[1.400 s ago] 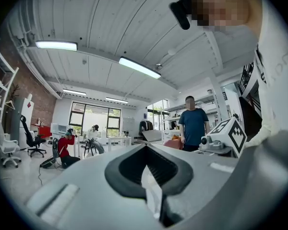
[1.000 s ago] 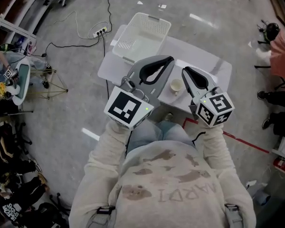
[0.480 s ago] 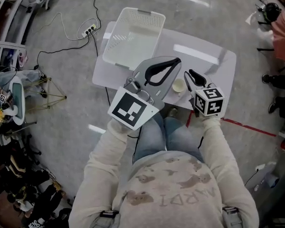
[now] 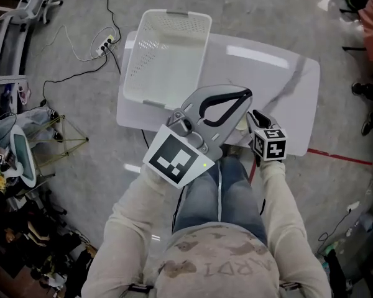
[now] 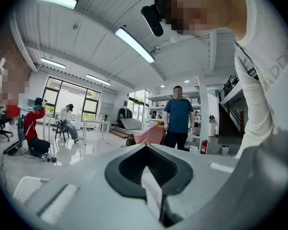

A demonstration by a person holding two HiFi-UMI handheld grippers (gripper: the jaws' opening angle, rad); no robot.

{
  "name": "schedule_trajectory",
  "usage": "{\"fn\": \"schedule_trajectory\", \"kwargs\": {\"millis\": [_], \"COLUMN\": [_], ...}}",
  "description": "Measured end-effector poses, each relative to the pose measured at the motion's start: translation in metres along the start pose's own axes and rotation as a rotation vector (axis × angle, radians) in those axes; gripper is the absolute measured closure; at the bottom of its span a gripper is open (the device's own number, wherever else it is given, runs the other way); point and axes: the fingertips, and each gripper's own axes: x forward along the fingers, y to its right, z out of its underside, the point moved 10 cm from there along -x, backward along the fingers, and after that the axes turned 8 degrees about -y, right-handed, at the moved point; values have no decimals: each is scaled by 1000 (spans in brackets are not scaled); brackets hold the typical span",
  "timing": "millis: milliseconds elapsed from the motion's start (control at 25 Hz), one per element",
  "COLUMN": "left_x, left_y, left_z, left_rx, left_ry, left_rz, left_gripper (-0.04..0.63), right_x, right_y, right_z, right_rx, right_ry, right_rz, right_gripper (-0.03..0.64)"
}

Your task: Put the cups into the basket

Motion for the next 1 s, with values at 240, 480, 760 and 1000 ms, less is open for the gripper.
{"fn": "schedule_trajectory", "kwargs": {"millis": [240, 480, 760, 1000], "left_x": [20, 30, 30, 31], "left_y": [-9, -16, -13, -11], "left_z": [17, 32, 42, 48], "left_rx": [12, -5, -28, -36], "left_ry": [-39, -45, -50, -56], "left_rz": [78, 103, 105, 102], "left_gripper": [595, 595, 595, 595], "right_x": [34, 65, 85, 92], "right_y": [14, 25, 28, 27], "right_z": [22, 31, 41, 33], "right_rx": [22, -16, -73, -95], "right_ry": [-84, -164, -235, -273], "right_rz": [47, 73, 100, 123], "right_gripper": [502, 495, 518, 542]}}
